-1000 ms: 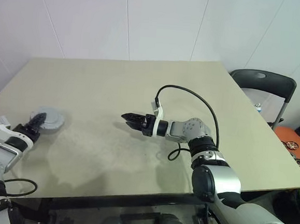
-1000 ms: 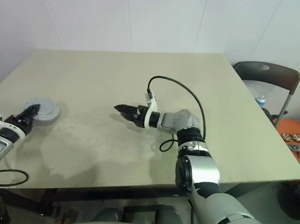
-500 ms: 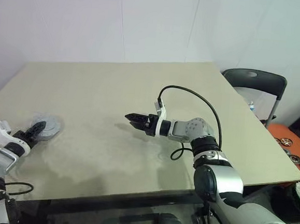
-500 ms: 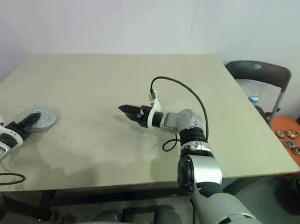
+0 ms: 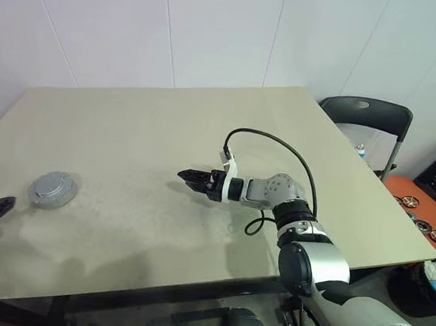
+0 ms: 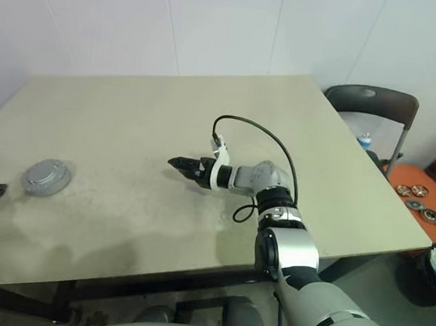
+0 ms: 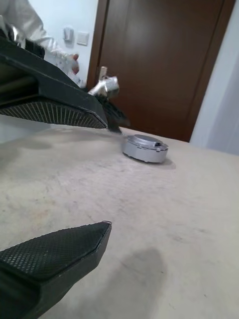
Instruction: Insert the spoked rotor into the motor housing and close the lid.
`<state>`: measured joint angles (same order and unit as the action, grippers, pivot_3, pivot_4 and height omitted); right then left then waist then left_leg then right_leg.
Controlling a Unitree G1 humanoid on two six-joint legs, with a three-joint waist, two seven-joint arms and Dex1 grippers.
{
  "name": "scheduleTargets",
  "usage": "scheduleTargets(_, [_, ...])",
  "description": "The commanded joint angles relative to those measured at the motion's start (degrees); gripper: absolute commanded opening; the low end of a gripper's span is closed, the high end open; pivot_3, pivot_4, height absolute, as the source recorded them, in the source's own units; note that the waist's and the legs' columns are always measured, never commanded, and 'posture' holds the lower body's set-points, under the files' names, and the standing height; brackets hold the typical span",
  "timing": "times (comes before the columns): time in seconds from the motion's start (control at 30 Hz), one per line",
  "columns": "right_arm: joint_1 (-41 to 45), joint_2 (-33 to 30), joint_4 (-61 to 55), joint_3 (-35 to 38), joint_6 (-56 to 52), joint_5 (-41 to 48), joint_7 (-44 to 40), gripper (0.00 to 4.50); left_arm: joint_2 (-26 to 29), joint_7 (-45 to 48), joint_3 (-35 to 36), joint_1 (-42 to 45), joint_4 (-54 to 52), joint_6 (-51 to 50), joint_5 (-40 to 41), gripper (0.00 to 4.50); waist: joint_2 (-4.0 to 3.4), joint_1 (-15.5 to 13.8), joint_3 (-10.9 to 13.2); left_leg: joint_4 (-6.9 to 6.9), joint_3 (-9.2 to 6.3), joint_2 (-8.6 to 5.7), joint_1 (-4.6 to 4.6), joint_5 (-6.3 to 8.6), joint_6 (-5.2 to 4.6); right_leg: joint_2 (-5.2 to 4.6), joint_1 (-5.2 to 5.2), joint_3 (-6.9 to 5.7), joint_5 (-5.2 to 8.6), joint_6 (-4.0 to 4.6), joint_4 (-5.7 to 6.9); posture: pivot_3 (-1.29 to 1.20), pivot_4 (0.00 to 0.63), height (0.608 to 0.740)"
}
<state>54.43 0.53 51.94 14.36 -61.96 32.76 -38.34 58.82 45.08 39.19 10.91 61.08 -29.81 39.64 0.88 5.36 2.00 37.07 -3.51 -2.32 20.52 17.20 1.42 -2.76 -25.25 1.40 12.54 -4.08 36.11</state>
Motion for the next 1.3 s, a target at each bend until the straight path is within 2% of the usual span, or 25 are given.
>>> scheduleTargets(0.03, [0.59, 0.13, -1.83, -0.06, -0.27, 0.95, -2.18, 3.14, 3.32, 4.57, 0.29, 1.07, -3.31, 1.79, -1.36, 4.47, 0.05, -0.11, -0.03, 0.01, 0.00, -0.01, -0.01, 0.00, 0.00, -0.02, 0.03, -0.01, 0.00, 0.00, -0.01, 0.00, 0.000, 0.740])
scheduleTargets(0.1, [0.50, -0.24, -3.59, -1.09, -1.45, 1.19, -4.06, 3.14, 3.45, 7.72, -1.08, 1.19, -7.64, 0.81, -1.77, 4.47, 0.05, -0.30, -0.03, 0.04, 0.00, -0.08, -0.04, 0.00, 0.00, -0.09, 0.10, -0.02, 0.00, 0.00, -0.02, 0.00, 0.000, 0.740])
scheduleTargets(0.27, [-1.24, -4.26, -14.68, -10.49, -4.60, 1.15, -15.40, 3.14, 0.22, 14.39, -9.00, -1.39, -34.99, -3.60, -0.98, 4.47, 0.06, -1.37, -0.03, 0.04, 0.01, -0.10, 0.00, 0.01, 0.00, -0.12, 0.09, -0.02, 0.00, 0.00, -0.03, 0.00, 0.000, 0.740])
scheduleTargets(0.4, [-2.15, -9.26, -21.44, -18.58, -1.39, -0.71, -24.20, 3.14, -2.10, 16.10, -13.71, -1.65, -47.59, -5.67, -0.83, 4.47, 0.01, -1.27, 0.00, 0.00, 0.04, -0.10, -0.02, 0.01, 0.00, -0.11, 0.07, -0.02, 0.00, 0.00, -0.04, 0.00, 0.000, 0.740])
scheduleTargets(0.5, [-1.69, -12.28, -24.40, -22.62, 1.10, -1.56, -28.98, 3.14, -2.93, 16.83, -16.97, -0.63, -53.28, -7.49, -0.88, 4.47, 0.11, -1.07, -0.06, 0.01, 0.07, -0.07, -0.04, 0.00, -0.01, -0.05, 0.06, -0.01, 0.00, 0.00, -0.03, 0.00, 0.000, 0.740])
scheduleTargets(0.67, [-3.20, -16.69, -30.95, -30.36, 12.68, -7.00, -35.14, 3.14, -2.01, 20.33, -22.71, 0.57, -58.91, -6.90, -2.92, 4.47, 0.09, -1.35, -0.05, 0.03, 0.07, 0.01, -0.07, 0.00, -0.01, 0.06, 0.04, -0.03, 0.00, 0.00, 0.00, 0.00, 0.000, 0.740])
scheduleTargets(0.83, [-4.50, -17.66, -30.99, -32.38, 22.85, -11.20, -36.28, 3.14, -4.37, 20.37, -25.89, 0.57, -61.94, -3.14, -5.53, 4.47, 0.10, -1.45, -0.06, 0.10, 0.08, -0.05, -0.06, 0.00, -0.01, 0.01, 0.10, -0.04, 0.00, 0.00, -0.02, 0.00, 0.000, 0.740])
scheduleTargets(1.07, [-4.57, -17.81, -29.39, -32.11, 30.09, -14.58, -36.62, 3.14, -5.48, 20.53, -26.64, 0.31, -62.67, -0.81, -7.29, 4.47, 0.11, -1.47, -0.06, 0.09, 0.07, -0.02, -0.09, -0.01, -0.02, 0.04, 0.11, -0.04, 0.00, 0.00, -0.02, 0.00, 0.000, 0.740])
scheduleTargets(1.3, [-3.23, -17.17, -26.70, -31.87, 30.40, -15.67, -37.40, 3.14, -6.23, 20.24, -27.45, 3.55, -59.61, 0.84, -9.17, 4.47, 0.11, -1.61, -0.07, 0.15, 0.06, -0.03, -0.14, -0.01, -0.02, 0.04, 0.17, -0.05, 0.00, 0.00, 0.00, 0.00, 0.000, 0.740])
